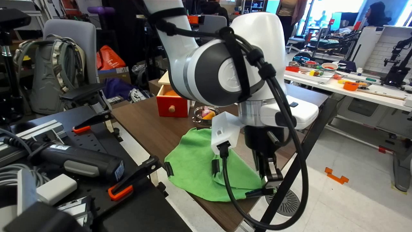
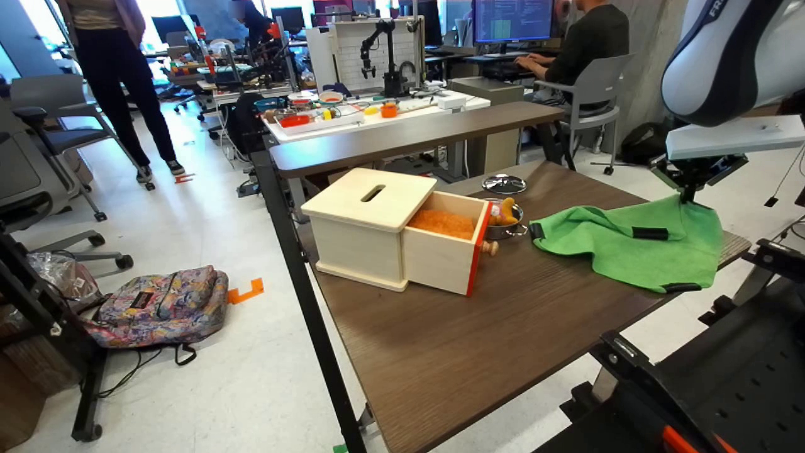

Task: Fold the green towel

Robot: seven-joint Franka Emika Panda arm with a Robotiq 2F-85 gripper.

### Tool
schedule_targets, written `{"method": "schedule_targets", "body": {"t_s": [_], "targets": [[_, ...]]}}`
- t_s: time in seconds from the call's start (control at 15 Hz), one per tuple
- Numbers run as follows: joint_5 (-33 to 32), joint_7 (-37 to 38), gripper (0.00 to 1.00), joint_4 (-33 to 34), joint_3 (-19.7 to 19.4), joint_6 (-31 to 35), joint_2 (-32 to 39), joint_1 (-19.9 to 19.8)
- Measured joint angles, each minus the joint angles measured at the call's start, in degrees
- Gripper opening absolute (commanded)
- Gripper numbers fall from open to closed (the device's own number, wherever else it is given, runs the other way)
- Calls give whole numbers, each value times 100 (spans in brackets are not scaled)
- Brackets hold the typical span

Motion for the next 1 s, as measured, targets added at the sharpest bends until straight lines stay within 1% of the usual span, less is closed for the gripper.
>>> {"method": "schedule_targets", "body": {"t_s": [0.33,0.53,0.67,0.87,1.0], "targets": [[-8,-90,0,-311,-127,-105,-715,52],[-120,-107,0,-575,-232,-300,-1192,260],[-237,-106,0,-764,-233,-363,-1430,425],[-438,-102,0,-1079,-143,-351,-1704,686],[-526,-112,0,-1276,44,-347,-1858,769]]}}
